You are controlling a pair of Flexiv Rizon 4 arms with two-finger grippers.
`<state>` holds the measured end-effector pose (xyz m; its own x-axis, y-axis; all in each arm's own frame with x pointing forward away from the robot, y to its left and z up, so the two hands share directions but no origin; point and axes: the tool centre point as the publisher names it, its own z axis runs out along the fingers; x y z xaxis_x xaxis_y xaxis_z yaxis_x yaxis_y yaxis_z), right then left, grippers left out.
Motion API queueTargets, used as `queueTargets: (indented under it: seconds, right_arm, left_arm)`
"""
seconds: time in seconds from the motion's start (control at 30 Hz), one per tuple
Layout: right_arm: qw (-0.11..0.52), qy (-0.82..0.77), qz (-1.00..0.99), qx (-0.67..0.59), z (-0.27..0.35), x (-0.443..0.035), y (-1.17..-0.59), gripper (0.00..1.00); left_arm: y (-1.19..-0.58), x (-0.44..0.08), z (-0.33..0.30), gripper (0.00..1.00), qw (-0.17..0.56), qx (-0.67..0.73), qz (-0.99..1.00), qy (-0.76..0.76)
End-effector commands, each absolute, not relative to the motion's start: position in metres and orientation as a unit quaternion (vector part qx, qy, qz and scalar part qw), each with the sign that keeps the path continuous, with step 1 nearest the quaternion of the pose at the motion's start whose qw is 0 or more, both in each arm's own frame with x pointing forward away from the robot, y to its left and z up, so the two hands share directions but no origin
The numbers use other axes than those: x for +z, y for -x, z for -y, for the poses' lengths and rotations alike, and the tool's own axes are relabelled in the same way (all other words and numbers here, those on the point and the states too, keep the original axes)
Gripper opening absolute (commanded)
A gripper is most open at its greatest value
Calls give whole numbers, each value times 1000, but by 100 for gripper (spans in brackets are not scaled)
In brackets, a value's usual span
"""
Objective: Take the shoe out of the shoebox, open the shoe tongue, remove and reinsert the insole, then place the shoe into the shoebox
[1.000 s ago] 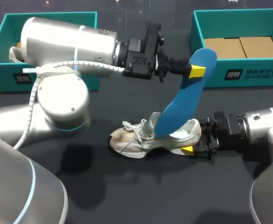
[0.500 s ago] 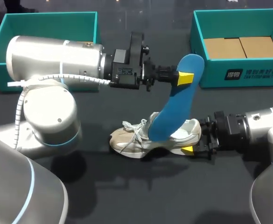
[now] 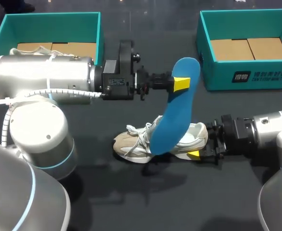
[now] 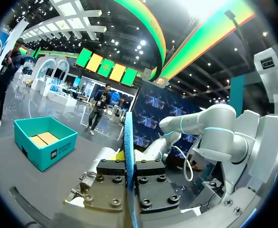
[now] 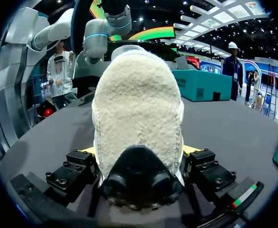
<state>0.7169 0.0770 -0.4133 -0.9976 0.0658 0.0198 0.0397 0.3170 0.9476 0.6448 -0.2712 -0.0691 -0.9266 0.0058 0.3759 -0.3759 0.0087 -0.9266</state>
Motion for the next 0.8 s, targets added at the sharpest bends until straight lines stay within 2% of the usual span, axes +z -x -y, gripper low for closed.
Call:
queueTargets:
  seconds: [0.03, 0.8]
  right_arm:
    - [11, -33, -813, 581, -77, -412, -716, 0]
    - [11, -33, -813, 581, -77, -412, -716, 0]
  left_arm:
    - [-639, -67, 255, 0, 143, 698, 688, -139]
    - [-640, -68, 245, 0, 186, 699, 671, -165]
